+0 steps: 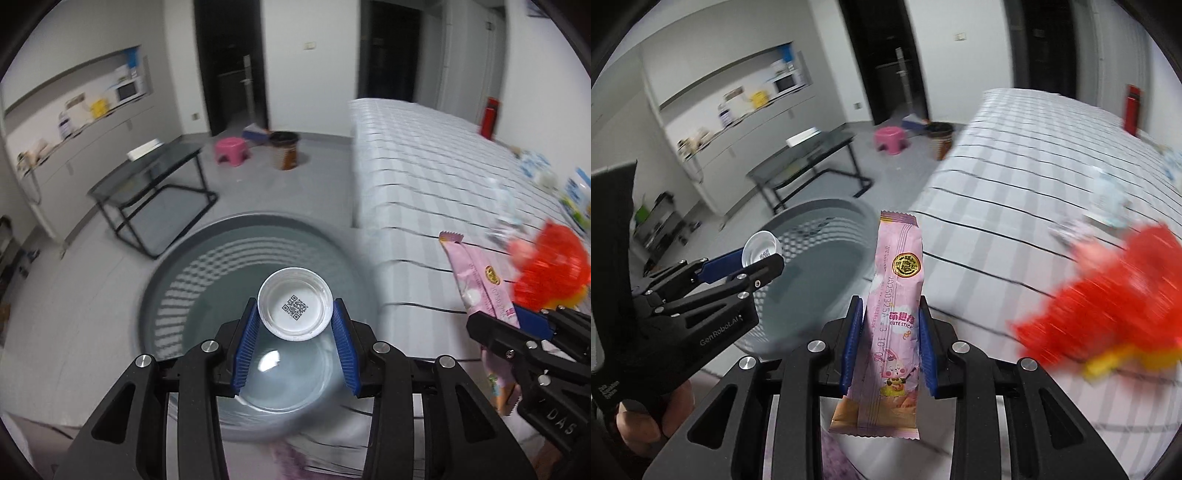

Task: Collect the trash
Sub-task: 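Carry both items over the grey basket and open both tools to drop them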

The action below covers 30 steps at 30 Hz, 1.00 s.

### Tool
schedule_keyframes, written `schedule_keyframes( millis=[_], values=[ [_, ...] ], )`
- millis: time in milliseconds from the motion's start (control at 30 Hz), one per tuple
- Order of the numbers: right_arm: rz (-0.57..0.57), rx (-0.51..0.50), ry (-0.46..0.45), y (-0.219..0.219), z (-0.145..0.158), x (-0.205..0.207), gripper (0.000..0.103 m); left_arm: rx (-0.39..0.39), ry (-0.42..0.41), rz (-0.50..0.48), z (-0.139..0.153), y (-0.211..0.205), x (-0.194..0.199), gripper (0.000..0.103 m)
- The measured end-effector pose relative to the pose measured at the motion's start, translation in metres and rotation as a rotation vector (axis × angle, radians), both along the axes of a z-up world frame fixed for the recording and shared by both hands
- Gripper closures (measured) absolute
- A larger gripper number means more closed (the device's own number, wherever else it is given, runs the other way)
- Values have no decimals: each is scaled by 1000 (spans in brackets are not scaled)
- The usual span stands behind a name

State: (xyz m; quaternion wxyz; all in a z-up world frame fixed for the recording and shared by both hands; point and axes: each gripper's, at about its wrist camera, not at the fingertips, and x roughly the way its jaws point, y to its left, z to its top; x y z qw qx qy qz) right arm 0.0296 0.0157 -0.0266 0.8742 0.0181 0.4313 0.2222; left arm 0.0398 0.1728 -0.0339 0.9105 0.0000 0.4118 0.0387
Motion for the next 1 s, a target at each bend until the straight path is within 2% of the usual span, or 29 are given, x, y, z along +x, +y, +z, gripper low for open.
schedule_keyframes(
  millis=[167, 367, 733, 767, 833, 867, 933, 1000],
  values=[
    [75, 2, 33, 51, -11, 33, 75, 1, 51, 68, -22, 48, 22, 64],
    [129, -14, 71, 91, -22, 55, 75, -29, 103, 94, -43, 77, 34, 64],
    [150, -34, 96, 110, -34, 69, 74, -58, 127, 96, -58, 93, 44, 62],
    [150, -36, 93, 111, -33, 69, 73, -57, 126, 97, -59, 93, 45, 61],
    [151, -43, 90, 114, -32, 70, 69, -55, 123, 104, -59, 96, 45, 48],
    [149, -44, 87, 114, -32, 70, 65, -55, 121, 107, -59, 96, 46, 45],
    [145, -42, 79, 113, -30, 70, 48, -55, 116, 109, -57, 96, 43, 40],
    [139, -39, 67, 112, -28, 70, 46, -56, 115, 112, -57, 97, 43, 38]
  ],
)
